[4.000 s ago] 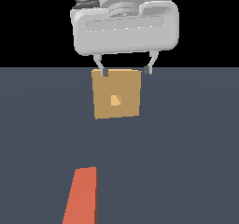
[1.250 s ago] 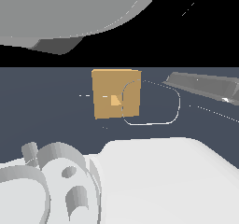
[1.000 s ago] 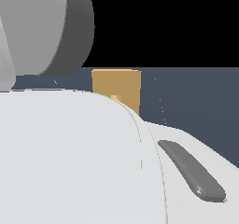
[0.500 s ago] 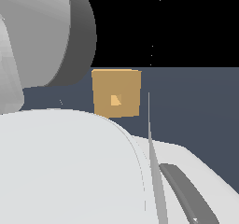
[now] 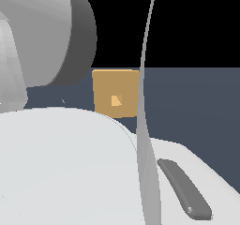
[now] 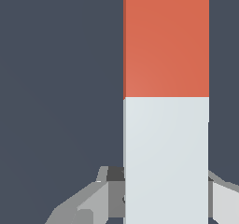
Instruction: Insert the peg into the horizontal hole in a box.
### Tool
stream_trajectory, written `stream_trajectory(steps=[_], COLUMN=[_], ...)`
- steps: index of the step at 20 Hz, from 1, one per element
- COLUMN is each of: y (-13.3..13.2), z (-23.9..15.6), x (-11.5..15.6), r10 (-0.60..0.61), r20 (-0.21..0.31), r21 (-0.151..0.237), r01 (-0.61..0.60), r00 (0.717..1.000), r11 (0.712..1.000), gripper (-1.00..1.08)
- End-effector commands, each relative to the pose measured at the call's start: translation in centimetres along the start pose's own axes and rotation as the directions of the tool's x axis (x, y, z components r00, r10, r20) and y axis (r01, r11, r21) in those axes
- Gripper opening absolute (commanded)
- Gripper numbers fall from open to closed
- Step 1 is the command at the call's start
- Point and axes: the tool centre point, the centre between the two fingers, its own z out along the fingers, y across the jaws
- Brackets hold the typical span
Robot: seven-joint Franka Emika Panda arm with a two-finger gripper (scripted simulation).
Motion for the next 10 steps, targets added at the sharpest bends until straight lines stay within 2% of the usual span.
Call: stream_trajectory(steps=[1,5,10], y=[0.3,1.1,2.6], z=[-0.2,-0.7,-1.7], x=[0.8,3.2,7.9], r10=[-0.003,-0.006,-0.012], r20=[0.000,0.000,0.000], r21=[-0.001,-0.001,-0.001], r01=[0.003,0.006,0.012], r00=[1.000,1.000,1.000], r11=[1.000,1.000,1.000], gripper=[-1.00,-1.00,-1.00])
